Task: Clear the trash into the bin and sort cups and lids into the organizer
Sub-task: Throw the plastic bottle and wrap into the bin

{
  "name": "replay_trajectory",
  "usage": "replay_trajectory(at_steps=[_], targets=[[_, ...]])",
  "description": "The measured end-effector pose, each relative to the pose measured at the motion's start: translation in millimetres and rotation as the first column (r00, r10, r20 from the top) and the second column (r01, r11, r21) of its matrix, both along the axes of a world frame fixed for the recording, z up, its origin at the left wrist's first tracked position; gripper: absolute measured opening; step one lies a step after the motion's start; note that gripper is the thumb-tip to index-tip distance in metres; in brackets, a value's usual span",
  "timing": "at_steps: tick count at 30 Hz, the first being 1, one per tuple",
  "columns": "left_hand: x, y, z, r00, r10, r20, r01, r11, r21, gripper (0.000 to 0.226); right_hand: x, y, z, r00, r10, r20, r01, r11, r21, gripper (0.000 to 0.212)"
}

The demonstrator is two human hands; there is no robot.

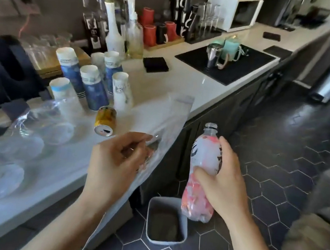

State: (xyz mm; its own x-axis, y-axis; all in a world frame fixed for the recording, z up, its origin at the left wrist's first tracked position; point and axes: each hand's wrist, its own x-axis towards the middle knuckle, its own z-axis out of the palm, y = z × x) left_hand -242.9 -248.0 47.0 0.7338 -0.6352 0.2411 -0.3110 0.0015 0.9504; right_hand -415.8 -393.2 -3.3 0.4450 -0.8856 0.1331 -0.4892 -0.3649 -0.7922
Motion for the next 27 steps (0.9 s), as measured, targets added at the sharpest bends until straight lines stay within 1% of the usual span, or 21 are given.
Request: replay_trajectory(at_steps=[4, 8, 9, 11, 13, 16, 18, 20, 22, 24, 25, 27], targets=[[-13, -34, -31, 0.998, -0.010, 0.063, 0.004, 0.995, 0.101, 0.031, -19, -25, -23, 0.999, 0.002, -0.052, -0.001, 1.000, 0.017, 0.092], [-25, -62, -68, 0.995, -0.083, 0.061, 0.071, 0.981, 0.182, 0.021, -36, -37, -55, 0.996, -0.035, -0.083, 0.041, 0.996, 0.074, 0.098], [-27, -69, -82, 0.995, -0.097, 0.028, 0.089, 0.975, 0.203, 0.022, -40, -39, -65, 0.994, -0.046, -0.097, 0.055, 0.994, 0.093, 0.100], [-30, -83, -117, 0.987, -0.122, -0.106, 0.145, 0.956, 0.255, 0.028, -46, -42, -86, 0.991, -0.070, -0.112, 0.085, 0.987, 0.134, 0.103], [-32, -95, -153, 0.964, -0.129, -0.232, 0.197, 0.933, 0.300, 0.028, -49, -44, -109, 0.987, -0.104, -0.125, 0.124, 0.977, 0.173, 0.106], [-28, -114, -204, 0.911, -0.109, -0.398, 0.235, 0.930, 0.283, 0.027, -49, -45, -149, 0.975, -0.162, -0.154, 0.193, 0.957, 0.216, 0.110], [-24, -127, -242, 0.885, -0.094, -0.456, 0.250, 0.922, 0.296, 0.024, -47, -45, -179, 0.967, -0.189, -0.170, 0.227, 0.942, 0.246, 0.111], [-24, -139, -282, 0.858, -0.087, -0.506, 0.280, 0.905, 0.320, 0.022, -46, -46, -211, 0.964, -0.219, -0.150, 0.255, 0.921, 0.294, 0.110], [-29, -147, -322, 0.848, -0.096, -0.521, 0.320, 0.877, 0.358, 0.028, -47, -46, -243, 0.963, -0.246, -0.108, 0.268, 0.898, 0.348, 0.106], [-41, -151, -357, 0.839, -0.114, -0.532, 0.375, 0.829, 0.415, 0.033, -51, -47, -273, 0.949, -0.305, -0.075, 0.309, 0.866, 0.392, 0.103], [-48, -151, -373, 0.833, -0.125, -0.539, 0.402, 0.806, 0.435, 0.032, -55, -47, -288, 0.941, -0.332, -0.063, 0.328, 0.851, 0.410, 0.104], [-62, -153, -403, 0.826, -0.127, -0.549, 0.424, 0.781, 0.459, 0.023, -64, -46, -317, 0.936, -0.350, -0.045, 0.334, 0.834, 0.439, 0.104]])
